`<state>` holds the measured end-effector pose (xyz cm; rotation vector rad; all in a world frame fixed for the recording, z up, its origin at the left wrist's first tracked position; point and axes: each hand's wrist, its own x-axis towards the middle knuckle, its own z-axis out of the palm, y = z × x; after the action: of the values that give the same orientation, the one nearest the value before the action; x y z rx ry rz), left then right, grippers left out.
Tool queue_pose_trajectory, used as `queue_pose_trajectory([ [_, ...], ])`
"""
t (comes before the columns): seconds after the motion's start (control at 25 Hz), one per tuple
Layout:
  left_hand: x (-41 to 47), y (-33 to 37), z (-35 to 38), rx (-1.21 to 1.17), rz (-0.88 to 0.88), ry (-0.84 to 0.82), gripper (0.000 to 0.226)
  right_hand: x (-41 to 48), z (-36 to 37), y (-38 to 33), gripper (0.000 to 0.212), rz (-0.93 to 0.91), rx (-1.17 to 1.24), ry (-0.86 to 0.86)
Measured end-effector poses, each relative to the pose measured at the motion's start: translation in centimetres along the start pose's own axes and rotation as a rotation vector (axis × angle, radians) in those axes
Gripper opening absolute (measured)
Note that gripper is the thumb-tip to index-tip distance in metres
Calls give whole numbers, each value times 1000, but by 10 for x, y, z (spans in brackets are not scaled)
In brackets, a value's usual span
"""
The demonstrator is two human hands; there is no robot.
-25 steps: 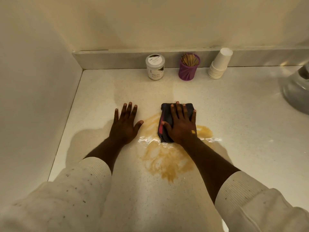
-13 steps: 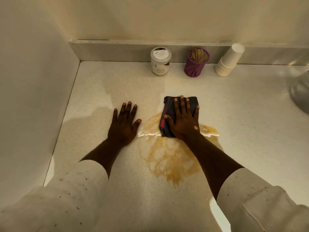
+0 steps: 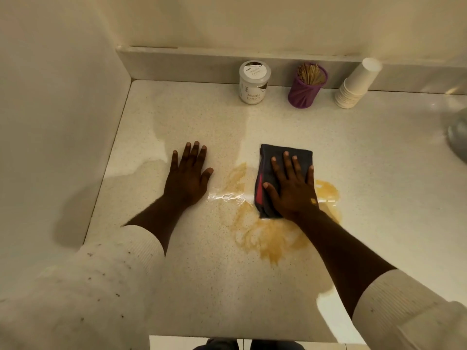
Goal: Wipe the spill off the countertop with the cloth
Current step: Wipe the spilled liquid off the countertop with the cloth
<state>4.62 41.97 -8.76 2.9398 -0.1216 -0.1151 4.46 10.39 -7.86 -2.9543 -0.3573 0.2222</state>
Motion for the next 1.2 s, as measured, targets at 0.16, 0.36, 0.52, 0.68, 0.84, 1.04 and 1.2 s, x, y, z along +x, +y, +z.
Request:
queue_pose_trajectory([
  [0.16,-4,-9,2,-6,-17,-8,69,33,-4,-2,87,35,11,-18],
  [0.36,-3,-11,4,-14,1,26,67,70,6,-45,79,-43,0,15],
  [0.52,-5,-9,2,-27,10,43,66,60,23,-97,72,-152,1,62],
  [0.68,-4,-8,-2,-44,-25,8,66,7,44,-115,71,-252,-6,113],
  [0.84,-14,-3,-4,-4,-30,-11,69,-36,43,-82,73,-219,-32,92],
  [1.04,-54,-9,-4,-3,-32,-11,69,-22,23,-45,74,-124,-39,53],
  [1.2,-75,-11,-1,5,-52,5,68,1,25,-76,75,-101,-48,63],
])
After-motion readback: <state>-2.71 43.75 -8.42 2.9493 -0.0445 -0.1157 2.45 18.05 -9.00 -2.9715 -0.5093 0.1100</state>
